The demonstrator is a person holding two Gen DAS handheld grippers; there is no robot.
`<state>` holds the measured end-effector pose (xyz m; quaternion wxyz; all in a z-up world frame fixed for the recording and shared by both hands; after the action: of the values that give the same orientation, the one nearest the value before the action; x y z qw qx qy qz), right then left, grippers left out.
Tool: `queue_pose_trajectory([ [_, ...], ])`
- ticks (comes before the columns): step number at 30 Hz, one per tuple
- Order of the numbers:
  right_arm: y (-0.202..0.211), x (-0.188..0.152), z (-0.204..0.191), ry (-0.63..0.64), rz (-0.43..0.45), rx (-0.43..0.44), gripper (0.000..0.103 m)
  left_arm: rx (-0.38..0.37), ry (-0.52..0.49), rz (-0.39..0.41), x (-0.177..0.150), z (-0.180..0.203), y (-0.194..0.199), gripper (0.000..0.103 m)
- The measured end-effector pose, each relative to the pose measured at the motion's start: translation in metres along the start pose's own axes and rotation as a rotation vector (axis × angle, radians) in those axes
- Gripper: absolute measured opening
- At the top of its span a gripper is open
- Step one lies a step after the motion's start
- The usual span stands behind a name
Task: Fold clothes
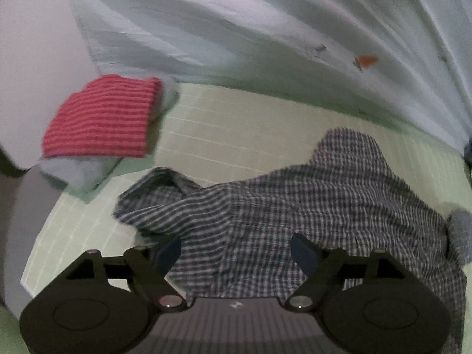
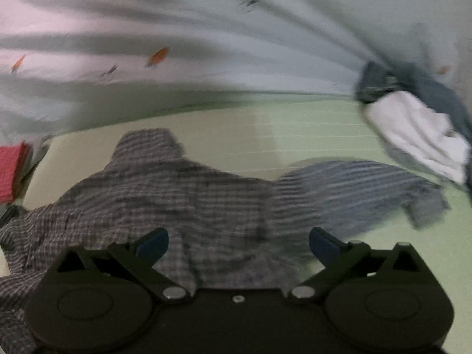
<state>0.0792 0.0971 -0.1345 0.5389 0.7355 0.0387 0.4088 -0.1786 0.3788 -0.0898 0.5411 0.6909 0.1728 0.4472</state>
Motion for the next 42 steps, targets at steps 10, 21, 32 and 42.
queue_pose_trajectory([
  [10, -0.114, 0.071, -0.052, 0.234, -0.04, -0.006, 0.103, -0.05, -0.151, -0.063, 0.066, 0.039, -0.098, 0.083],
  [21, -0.211, 0.108, -0.093, 0.345, -0.103, 0.091, 0.032, -0.183, -0.341, -0.077, 0.117, 0.107, -0.211, 0.048],
  [32, -0.234, 0.174, -0.09, 0.383, 0.095, 0.053, 0.004, -0.136, -0.468, 0.151, 0.189, 0.163, -0.22, 0.004],
  [42, -0.241, 0.268, -0.061, 0.268, 0.198, -0.09, 0.058, -0.086, -0.268, 0.335, 0.293, 0.184, -0.203, 0.052],
])
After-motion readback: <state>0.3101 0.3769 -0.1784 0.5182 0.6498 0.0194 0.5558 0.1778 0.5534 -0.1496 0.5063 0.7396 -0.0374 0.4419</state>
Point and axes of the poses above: each gripper's, at about its wrist camera, not at the fingertips, and y roughly against the way its jaws point, z to its right, x to its top, the point moved 6 cm from there along -y, roughly the way its jaws point, and after that the axes turned 8 degrees about -z, right-handed, at the moved point
